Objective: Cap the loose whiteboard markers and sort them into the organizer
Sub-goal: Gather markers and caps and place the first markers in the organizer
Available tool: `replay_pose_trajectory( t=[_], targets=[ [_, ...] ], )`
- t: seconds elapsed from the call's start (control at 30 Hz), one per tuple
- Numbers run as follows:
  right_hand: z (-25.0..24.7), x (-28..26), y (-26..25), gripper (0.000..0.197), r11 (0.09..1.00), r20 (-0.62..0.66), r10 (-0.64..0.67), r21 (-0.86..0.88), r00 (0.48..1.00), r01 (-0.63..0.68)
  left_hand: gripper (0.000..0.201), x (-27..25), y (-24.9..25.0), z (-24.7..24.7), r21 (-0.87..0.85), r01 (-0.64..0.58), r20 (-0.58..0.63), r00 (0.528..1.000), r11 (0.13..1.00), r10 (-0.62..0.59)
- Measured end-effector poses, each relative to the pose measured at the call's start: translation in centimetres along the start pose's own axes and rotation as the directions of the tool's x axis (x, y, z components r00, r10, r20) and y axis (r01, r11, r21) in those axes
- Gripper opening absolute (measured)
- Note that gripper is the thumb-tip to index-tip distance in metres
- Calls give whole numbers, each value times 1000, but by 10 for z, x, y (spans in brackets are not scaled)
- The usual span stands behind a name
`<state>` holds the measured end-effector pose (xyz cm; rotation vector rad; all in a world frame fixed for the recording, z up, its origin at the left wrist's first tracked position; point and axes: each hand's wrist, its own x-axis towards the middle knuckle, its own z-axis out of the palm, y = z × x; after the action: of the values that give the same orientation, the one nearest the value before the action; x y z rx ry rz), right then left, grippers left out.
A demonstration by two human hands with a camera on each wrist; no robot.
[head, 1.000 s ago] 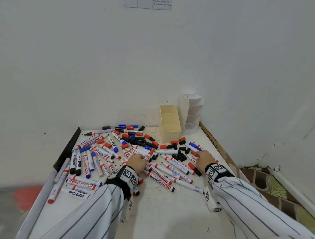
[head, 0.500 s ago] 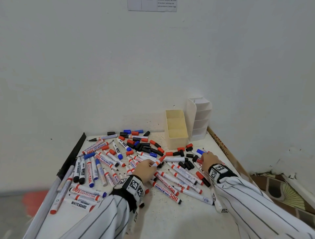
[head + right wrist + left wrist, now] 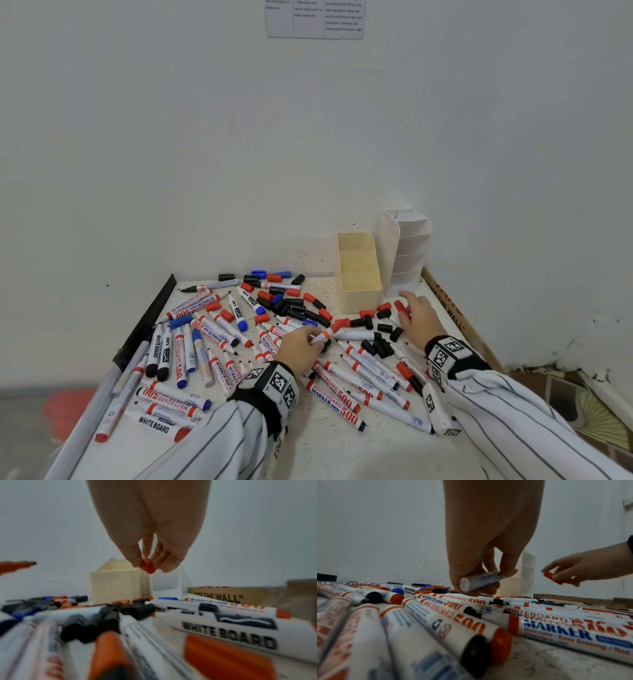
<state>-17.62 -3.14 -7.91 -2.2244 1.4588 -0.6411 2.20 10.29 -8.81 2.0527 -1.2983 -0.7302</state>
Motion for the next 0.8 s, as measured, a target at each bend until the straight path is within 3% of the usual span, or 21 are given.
replay_pose_trajectory(
  t=[0.1,0.2,0.47,0.63,0.8],
  targets=[
    [-4,-3,-21,27,979,-26,-93,178,995,96,28,1,1,0,14,-21,-1,1000,1000,22],
    [-1,-4,-38,18,943,66,-101,324,993,75,28,3,-1,1,1,-17,0,1000,1000,17],
    [18,5,-51,18,930,207,-155,361,966,72,30,11,-6,-4,-62,-64,9,998,996,65],
    [24,10,-58,1,928,333,-136,372,933,2,30,15,-7,-10,-94,-110,15,994,989,112],
    [30,16,-70,43,963,298,-87,268,951,4,20,18,-7,-19,-116,-193,-54,981,974,188]
  ],
)
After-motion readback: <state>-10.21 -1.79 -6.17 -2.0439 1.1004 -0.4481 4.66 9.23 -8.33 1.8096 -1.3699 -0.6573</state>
